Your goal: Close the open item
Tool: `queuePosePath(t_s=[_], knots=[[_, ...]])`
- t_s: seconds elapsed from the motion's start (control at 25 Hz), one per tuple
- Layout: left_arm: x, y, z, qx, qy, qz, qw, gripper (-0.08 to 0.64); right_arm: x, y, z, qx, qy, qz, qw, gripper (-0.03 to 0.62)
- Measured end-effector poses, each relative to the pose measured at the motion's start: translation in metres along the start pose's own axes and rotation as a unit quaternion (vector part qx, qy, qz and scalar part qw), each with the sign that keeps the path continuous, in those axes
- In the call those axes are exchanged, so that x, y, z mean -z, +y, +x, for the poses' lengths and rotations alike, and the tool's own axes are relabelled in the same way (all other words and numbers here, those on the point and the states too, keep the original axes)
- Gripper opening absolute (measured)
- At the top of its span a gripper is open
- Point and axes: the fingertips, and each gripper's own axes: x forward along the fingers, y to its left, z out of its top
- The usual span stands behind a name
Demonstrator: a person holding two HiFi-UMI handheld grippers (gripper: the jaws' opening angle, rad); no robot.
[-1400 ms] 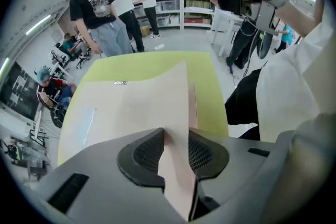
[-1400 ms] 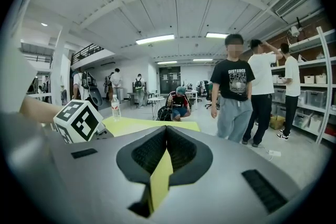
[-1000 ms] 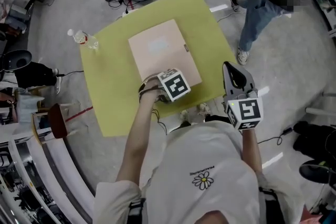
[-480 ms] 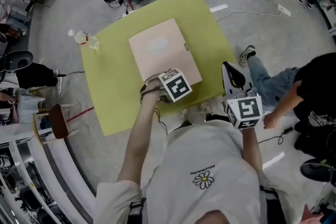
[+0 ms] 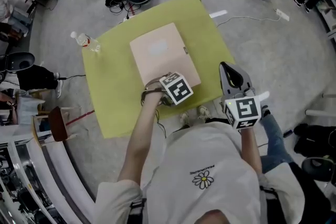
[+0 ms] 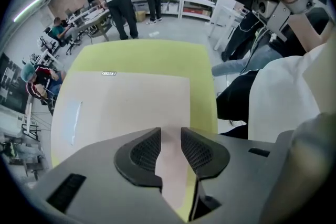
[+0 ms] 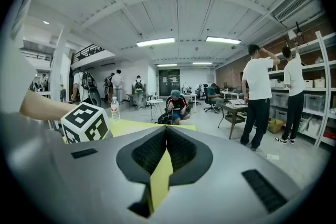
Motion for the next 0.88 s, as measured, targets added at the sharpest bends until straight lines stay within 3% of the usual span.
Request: queuePosePath(t_s=[0.16, 0.32, 0.48, 0.6, 0.72, 0.8, 0.88], knots=[[-0.001, -0.003, 0.001, -0.009, 0.038, 0.01, 0.9992, 0.117, -0.004, -0.002, -0.006, 0.001, -0.003, -0.006, 1.0, 0.014], [-0.004, -0.004, 0.003, -0.004, 0.05, 0.041, 0.9979, 0.117, -0.005, -0.005, -0.007, 0.0, -0.008, -0.007, 1.0, 0.014], [-0.004, 0.002, -0.001, -0.002, 0.048, 0.002, 0.9989, 0.105, -0.008, 0.0, -0.006, -0.006, -0.012, -0.01, 1.0, 0.014], [-0.005, 0.019, -0.019, -0.052, 0.027, 0.001, 0.9983, 0.026, -0.013, 0.004, -0.006, -0.011, -0.02, -0.012, 1.0, 0.014], [-0.015, 0.042, -0.061, -0.112, -0.03, -0.008, 0.9933, 0.026, -0.021, 0.005, -0.003, -0.014, -0.029, -0.015, 0.999, 0.014], [-0.025, 0.061, -0.101, -0.169, -0.091, -0.034, 0.9808, 0.025, -0.027, 0.007, -0.002, -0.018, -0.036, -0.017, 0.999, 0.014], [-0.029, 0.077, -0.14, -0.244, -0.139, -0.054, 0.9582, 0.02, -0.033, 0.011, 0.0, -0.025, -0.045, -0.021, 0.998, 0.014]])
